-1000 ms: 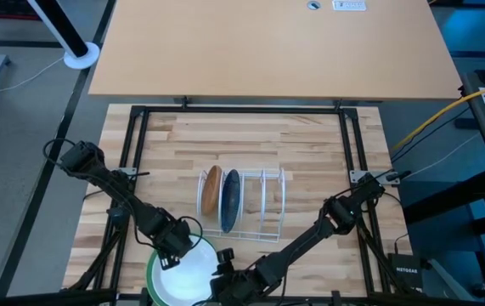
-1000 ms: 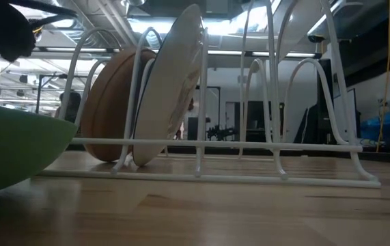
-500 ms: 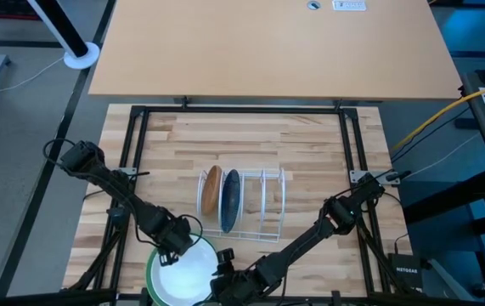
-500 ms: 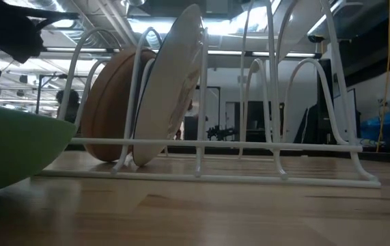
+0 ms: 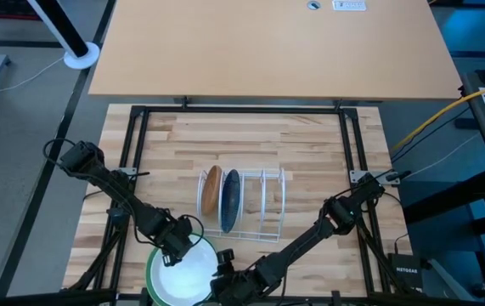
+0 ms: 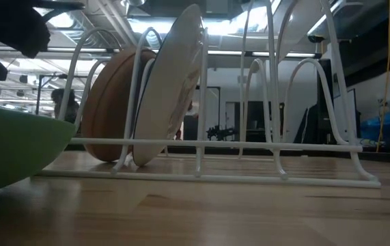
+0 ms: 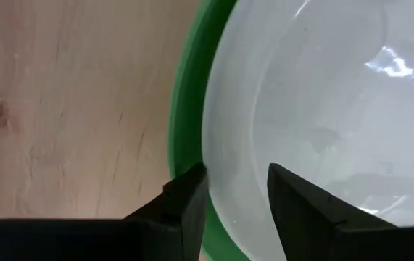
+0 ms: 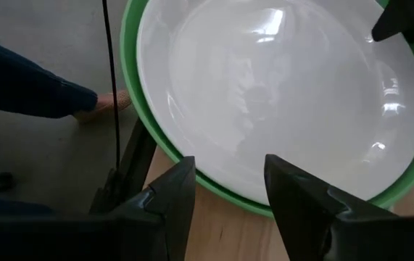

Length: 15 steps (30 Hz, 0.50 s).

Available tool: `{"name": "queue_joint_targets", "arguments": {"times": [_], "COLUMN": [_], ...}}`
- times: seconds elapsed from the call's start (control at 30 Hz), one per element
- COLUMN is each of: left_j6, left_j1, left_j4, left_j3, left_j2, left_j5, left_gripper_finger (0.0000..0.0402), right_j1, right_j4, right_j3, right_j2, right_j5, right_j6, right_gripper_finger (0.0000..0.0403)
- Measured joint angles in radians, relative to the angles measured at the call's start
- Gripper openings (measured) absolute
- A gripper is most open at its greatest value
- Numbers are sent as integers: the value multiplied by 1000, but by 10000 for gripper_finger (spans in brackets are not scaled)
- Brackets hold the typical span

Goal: Sort dishes
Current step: Put the white plate into the dish rack

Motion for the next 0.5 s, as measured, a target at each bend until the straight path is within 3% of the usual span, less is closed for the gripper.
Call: {"name": "queue_joint_targets", "arguments": {"times": [0.5], "left_j6": [21], "left_j1": [0], "left_j4": [45], "left_j3": [1], "left_j2": [74], "left_j5": [-17], "left_gripper_finger": [133], "right_j1": [24], "right_j4": [56], "right_j3": [-1], "right_j2": [43], "right_j5": [-5], "right_j6": [-54], "right_gripper_finger": [169]}}
